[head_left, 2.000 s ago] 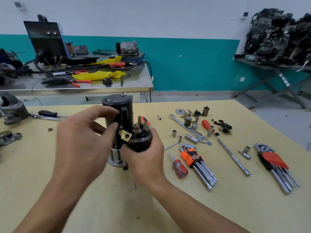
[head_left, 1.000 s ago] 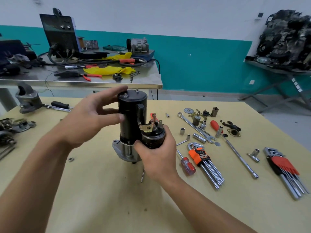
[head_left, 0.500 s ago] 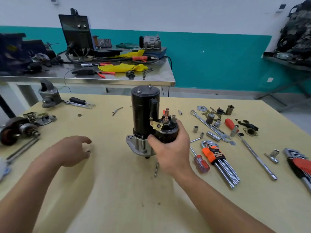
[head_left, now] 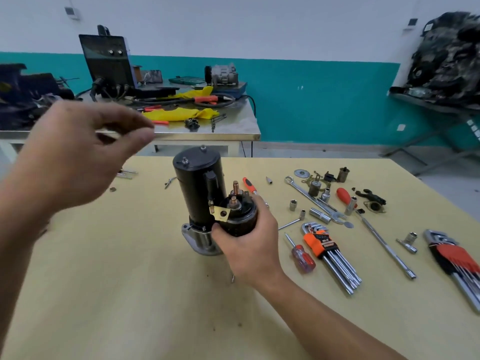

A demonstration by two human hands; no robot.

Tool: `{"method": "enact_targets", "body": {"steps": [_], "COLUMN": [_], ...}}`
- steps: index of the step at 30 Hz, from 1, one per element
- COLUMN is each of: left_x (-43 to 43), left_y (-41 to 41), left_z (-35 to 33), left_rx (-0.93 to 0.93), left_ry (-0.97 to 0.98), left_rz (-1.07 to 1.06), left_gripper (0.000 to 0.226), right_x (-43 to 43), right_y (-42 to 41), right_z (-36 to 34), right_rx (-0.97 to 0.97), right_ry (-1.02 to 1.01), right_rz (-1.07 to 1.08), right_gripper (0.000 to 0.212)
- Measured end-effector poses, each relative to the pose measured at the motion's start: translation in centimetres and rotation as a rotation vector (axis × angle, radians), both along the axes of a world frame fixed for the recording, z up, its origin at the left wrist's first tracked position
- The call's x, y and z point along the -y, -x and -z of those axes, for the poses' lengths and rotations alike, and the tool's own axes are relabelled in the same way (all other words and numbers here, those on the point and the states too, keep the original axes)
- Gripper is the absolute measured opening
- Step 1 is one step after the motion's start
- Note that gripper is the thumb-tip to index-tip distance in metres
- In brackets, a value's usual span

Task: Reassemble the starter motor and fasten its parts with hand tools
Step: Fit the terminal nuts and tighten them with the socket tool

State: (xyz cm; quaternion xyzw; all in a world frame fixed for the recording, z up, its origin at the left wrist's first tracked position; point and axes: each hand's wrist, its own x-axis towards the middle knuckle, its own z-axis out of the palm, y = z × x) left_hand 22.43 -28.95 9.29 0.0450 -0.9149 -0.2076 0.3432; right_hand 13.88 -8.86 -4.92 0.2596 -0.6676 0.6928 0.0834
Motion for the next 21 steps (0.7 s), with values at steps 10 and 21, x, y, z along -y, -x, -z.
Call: {"method": "enact_targets", "body": {"steps": [10, 21], "left_x": [-8.3, -9.3], "left_y": [5.3, 5.5], "left_z": [-2.6, -1.2], "left_rx": [0.542, 0.510], "left_ry": [0.435, 0.426], "left_rz": [0.351, 0.179], "left_gripper": [0.011, 0.036], "right_x": [-0.5, -0.6], "right_y": [-0.2, -0.1], "right_z": [0.0, -0.3], "right_rx": [0.044, 0.070], "right_ry": [-0.033, -0.030], "right_rz": [-0.038, -0.060], "right_gripper": [0.043, 0.042]}}
